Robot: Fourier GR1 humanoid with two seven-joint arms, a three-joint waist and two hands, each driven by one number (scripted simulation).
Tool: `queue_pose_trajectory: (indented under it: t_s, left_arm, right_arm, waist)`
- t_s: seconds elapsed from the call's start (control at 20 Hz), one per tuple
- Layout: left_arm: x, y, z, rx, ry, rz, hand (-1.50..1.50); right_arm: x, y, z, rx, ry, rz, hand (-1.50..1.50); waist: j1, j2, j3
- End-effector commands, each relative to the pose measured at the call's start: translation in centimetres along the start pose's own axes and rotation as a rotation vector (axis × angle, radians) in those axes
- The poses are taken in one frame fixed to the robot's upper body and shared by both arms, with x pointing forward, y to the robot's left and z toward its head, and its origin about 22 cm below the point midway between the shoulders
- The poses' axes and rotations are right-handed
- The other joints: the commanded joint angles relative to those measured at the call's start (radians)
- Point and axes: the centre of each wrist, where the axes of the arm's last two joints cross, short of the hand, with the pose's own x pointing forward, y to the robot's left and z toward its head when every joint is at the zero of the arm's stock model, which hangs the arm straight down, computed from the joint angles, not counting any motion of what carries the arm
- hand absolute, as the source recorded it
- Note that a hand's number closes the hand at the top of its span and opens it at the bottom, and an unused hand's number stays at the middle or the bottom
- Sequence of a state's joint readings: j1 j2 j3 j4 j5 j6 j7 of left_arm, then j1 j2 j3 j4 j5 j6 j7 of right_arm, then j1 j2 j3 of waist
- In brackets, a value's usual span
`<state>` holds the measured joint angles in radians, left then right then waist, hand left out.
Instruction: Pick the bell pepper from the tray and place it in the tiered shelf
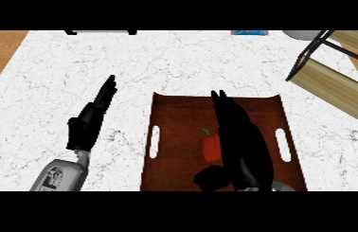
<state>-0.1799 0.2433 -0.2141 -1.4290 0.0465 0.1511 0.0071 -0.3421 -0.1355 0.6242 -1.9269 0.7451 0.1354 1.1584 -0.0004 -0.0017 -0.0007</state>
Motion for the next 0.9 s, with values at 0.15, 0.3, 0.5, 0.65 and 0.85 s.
queue_pose_trajectory:
  t_s: [0.15,0.3,0.5,0.65,0.85]
  left_arm:
    - [1.4,-0.2,-0.7,0.009,-0.011,0.012,0.00]
    - [0.0,-0.7,-0.2,0.006,-0.004,-0.005,0.00]
    - [-1.2,-0.9,-1.0,0.006,-0.002,0.005,0.00]
    - [0.0,-0.6,0.4,0.014,-0.010,-0.005,0.00]
    - [1.0,0.3,-0.1,-0.001,-0.012,-0.009,0.00]
  right_arm:
    - [0.8,0.6,0.0,0.023,0.165,0.059,-1.50]
    - [1.0,1.4,-0.4,0.030,0.176,0.058,-1.50]
    - [0.3,3.4,-1.6,0.038,0.193,0.095,-1.50]
    - [0.8,3.2,-2.2,0.042,0.207,0.099,-1.50]
    - [0.7,4.9,-1.7,0.040,0.227,0.108,-1.50]
  waist:
    - [-0.001,-0.001,0.000]
    - [-0.001,0.001,0.000]
    - [-0.004,0.003,0.000]
    - [0.004,0.001,0.000]
    - [0.005,0.001,0.000]
